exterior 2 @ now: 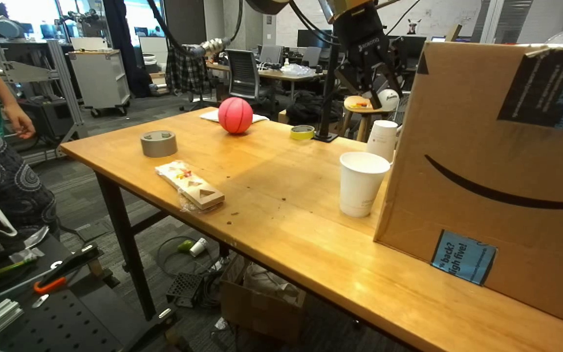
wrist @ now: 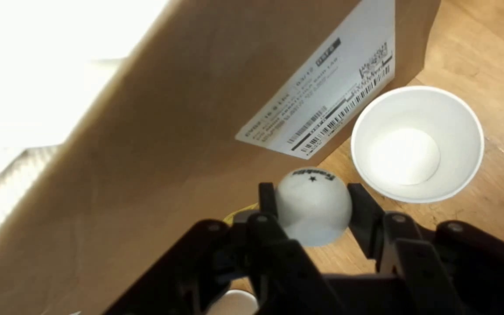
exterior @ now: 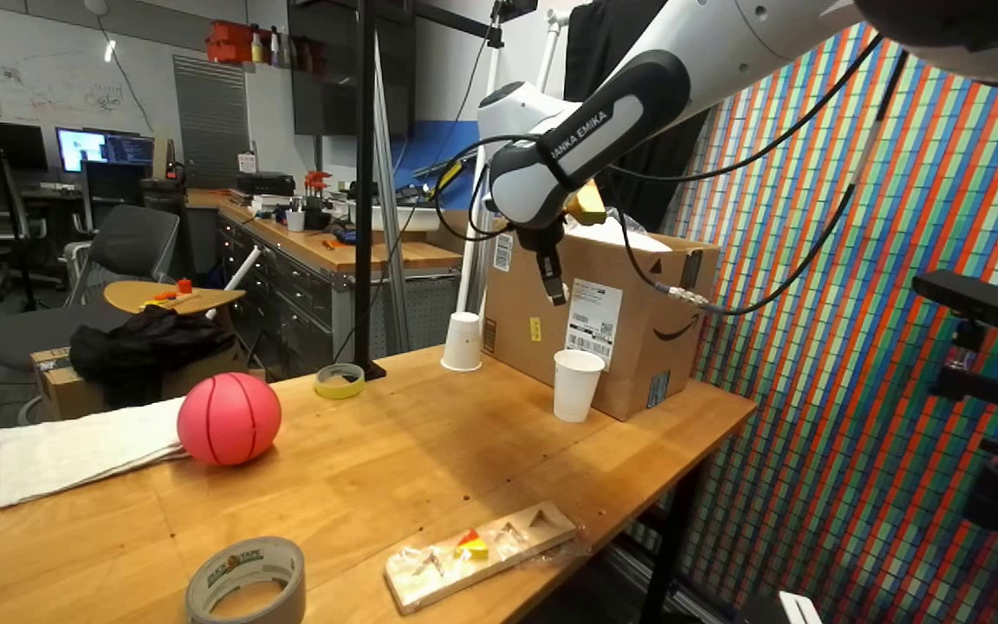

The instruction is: Put the white ball in the cup then put the ball over the masking tape

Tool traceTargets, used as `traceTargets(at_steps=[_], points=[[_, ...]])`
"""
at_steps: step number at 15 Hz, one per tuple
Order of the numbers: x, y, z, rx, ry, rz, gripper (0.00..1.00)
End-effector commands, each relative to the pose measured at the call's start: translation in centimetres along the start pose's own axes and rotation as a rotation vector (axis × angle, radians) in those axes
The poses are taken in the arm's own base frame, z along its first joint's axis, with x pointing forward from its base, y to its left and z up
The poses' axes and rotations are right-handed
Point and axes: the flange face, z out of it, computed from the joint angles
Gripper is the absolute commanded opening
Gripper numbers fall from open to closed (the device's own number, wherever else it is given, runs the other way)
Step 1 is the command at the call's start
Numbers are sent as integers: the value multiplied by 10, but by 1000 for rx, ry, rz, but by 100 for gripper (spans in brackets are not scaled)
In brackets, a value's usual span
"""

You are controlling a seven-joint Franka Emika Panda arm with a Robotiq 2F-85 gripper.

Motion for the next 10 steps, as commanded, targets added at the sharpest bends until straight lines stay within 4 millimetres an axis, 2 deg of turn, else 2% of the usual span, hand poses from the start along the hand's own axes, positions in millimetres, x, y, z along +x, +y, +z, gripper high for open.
traceTargets(at_steps=[1,5,10], points=[[-16,-9,-15,-47,-32,-113,21],[-21,-26,2,-52,-107,-261,21],[-15,-53,20,-56,-155,-400,21]])
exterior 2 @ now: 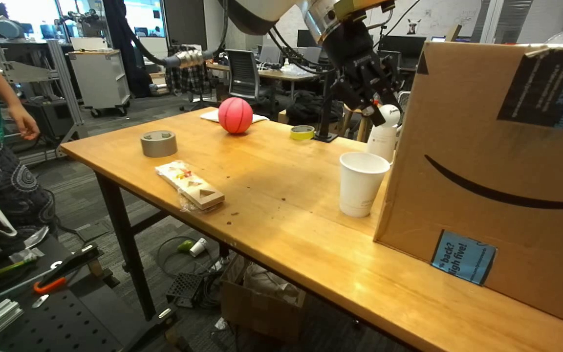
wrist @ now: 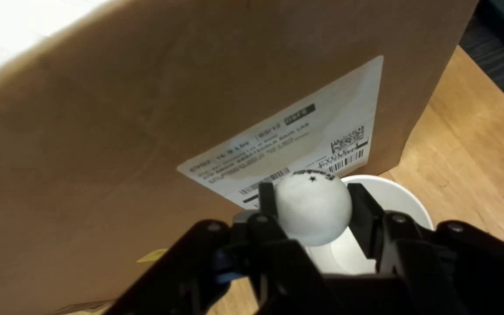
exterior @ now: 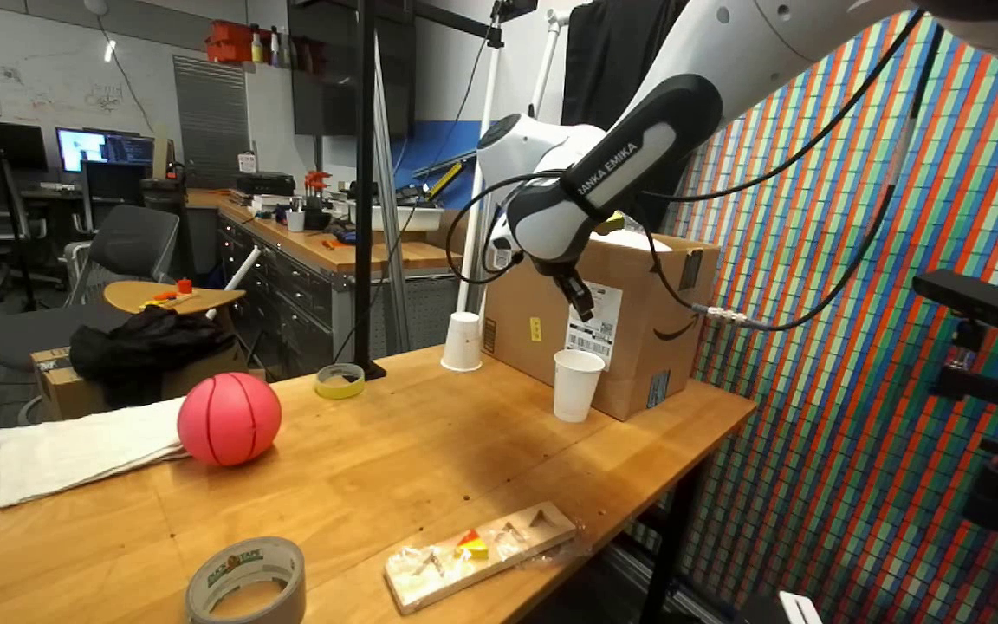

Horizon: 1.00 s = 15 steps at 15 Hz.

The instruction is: Put the white ball in the cup then put the ball over the masking tape

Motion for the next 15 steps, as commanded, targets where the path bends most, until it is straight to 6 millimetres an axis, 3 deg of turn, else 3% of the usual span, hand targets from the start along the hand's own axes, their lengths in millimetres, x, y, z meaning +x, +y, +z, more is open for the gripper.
traceTargets(at_steps=[1,7,8,9,11,14,15], points=[[-1,-17,-4,-24,-27,-94,21],[7,-26,3,-24,-45,-152,22],[8,-26,3,-27,-43,-157,29],[8,-26,2,-30,-43,-160,69],[9,-26,1,-33,-42,-161,74],[9,-26,-2,-33,-39,-158,99],[9,-25,-3,-34,-39,-153,100]])
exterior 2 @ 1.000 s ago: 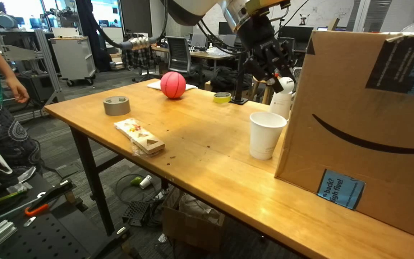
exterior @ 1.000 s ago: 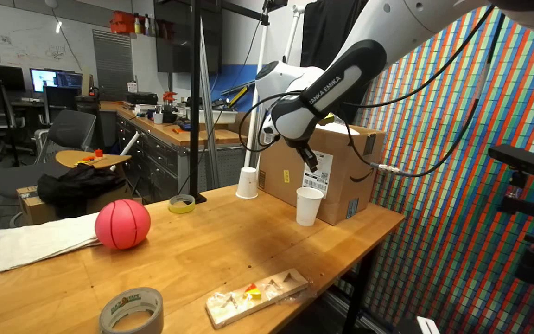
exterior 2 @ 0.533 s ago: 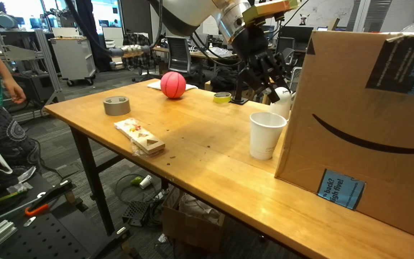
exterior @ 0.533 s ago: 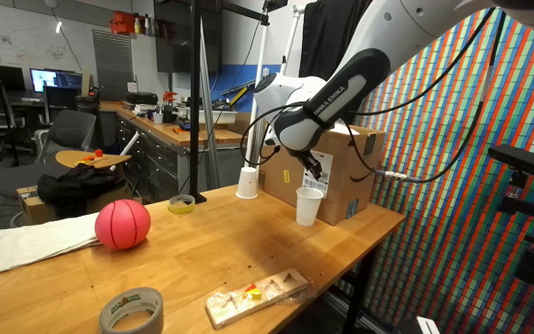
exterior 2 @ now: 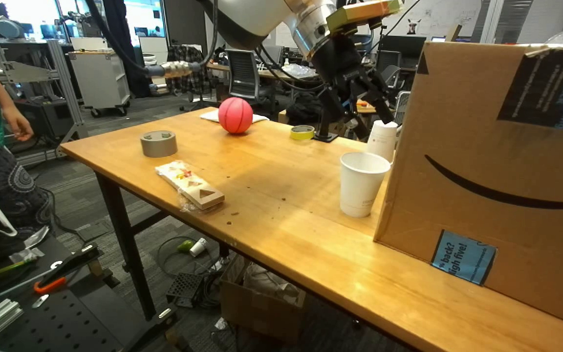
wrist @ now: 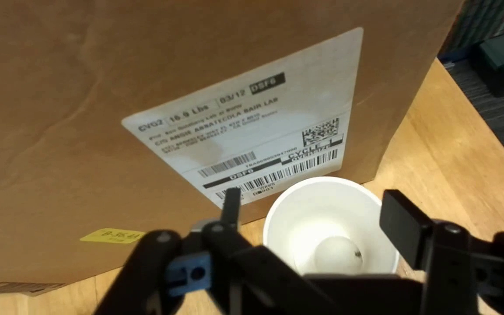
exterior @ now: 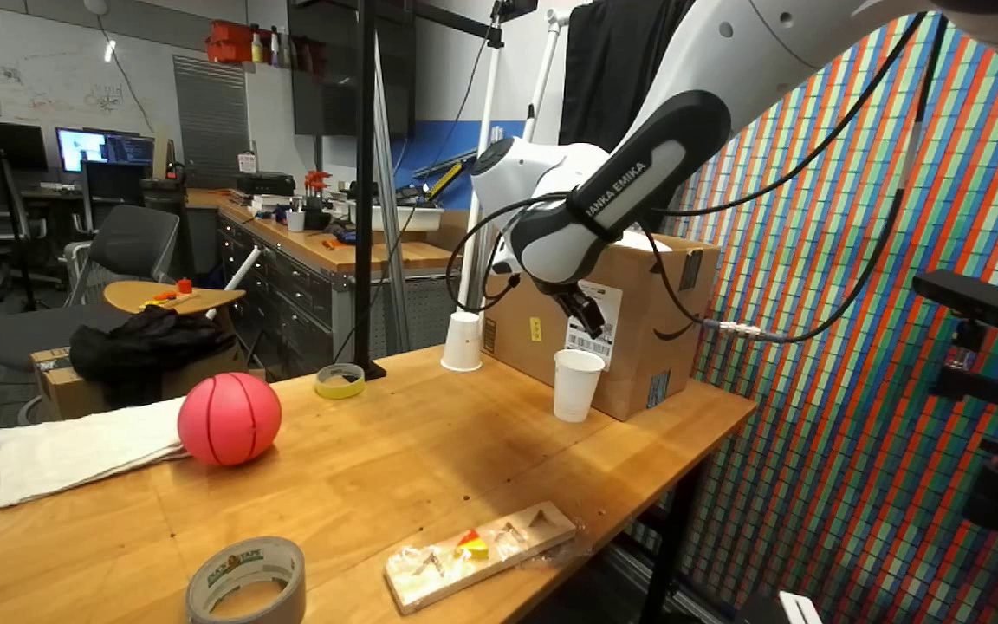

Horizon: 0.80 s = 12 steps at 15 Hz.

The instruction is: Put the white ball in the cup then put the ball over the masking tape

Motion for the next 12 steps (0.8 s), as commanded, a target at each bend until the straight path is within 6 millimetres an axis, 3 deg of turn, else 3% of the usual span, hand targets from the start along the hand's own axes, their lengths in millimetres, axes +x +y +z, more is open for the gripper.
traceTargets(at_steps=[1,3,6,12], points=[[-9,-1,-16,-34,7,1,100],[-6,1,-30,-34,48,27,100],[12,0,-69,-6,162,72,100],[70,-20,-159,59,421,105,100]])
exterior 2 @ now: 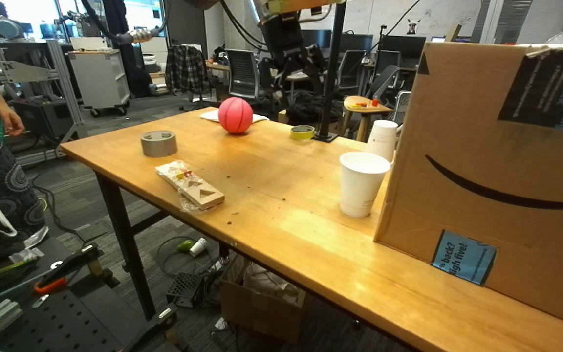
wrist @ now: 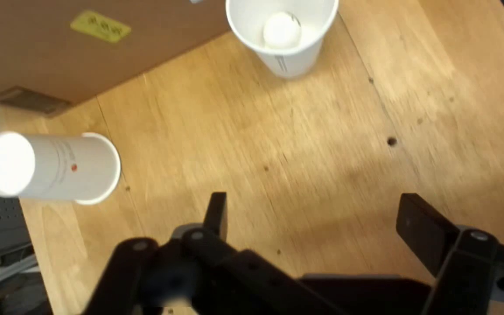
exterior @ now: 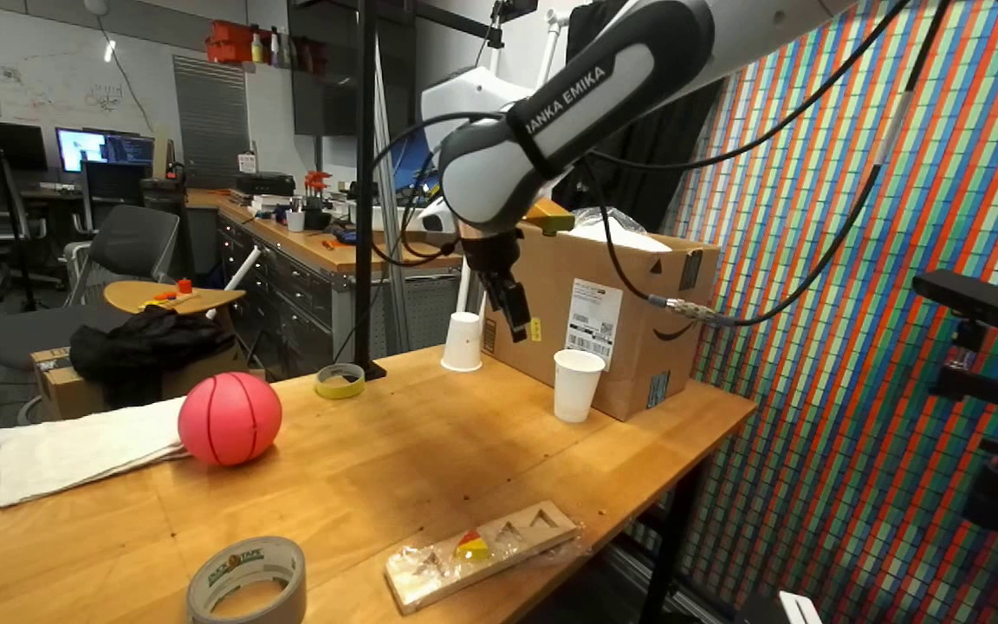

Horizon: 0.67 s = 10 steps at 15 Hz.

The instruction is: Put the white ball in the cup then put the ball over the masking tape

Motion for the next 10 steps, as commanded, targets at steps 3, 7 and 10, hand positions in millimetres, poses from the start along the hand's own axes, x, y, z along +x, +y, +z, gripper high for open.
traceTargets(at_steps=[3,7,10], points=[[64,-31,-68,54,217,29,100],[133,-72,-112,82,365,42,100],[185,-100,-138,77,428,26,100]])
